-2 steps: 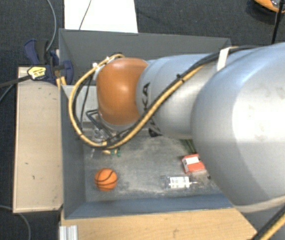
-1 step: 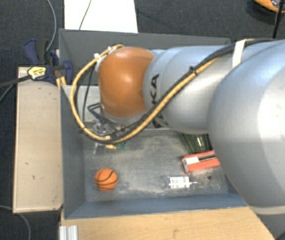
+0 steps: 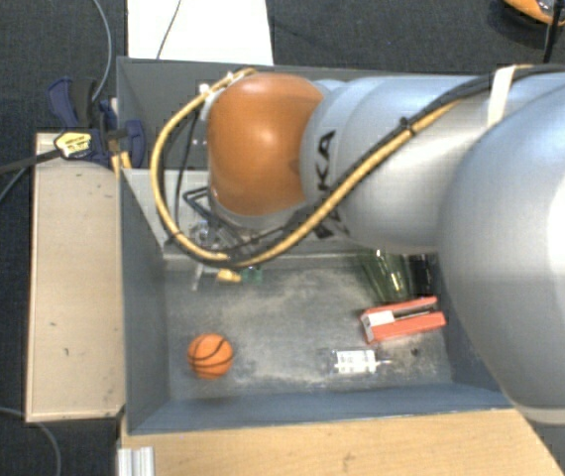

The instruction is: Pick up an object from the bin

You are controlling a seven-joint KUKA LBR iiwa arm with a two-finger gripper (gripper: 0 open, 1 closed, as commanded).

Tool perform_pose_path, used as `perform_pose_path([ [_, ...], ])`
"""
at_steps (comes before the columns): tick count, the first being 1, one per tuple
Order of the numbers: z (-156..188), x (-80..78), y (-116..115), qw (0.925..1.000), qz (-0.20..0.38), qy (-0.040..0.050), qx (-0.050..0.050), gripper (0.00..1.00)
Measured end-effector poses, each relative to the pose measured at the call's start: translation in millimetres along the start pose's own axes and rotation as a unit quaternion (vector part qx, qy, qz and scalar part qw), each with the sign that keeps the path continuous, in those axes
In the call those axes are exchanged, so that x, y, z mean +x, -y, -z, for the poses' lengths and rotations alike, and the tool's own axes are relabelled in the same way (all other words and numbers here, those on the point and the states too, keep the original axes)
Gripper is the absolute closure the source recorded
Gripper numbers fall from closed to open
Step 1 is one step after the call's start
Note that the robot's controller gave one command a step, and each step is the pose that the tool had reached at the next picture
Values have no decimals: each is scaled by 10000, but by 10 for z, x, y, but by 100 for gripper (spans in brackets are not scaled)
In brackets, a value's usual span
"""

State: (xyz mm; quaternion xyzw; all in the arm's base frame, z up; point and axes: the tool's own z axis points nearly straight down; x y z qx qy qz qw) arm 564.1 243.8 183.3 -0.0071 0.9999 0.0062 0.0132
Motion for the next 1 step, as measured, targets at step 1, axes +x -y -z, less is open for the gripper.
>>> perform_pose_path([
  [1,-233,-152,-38,9983,-578,-18,12,100],
])
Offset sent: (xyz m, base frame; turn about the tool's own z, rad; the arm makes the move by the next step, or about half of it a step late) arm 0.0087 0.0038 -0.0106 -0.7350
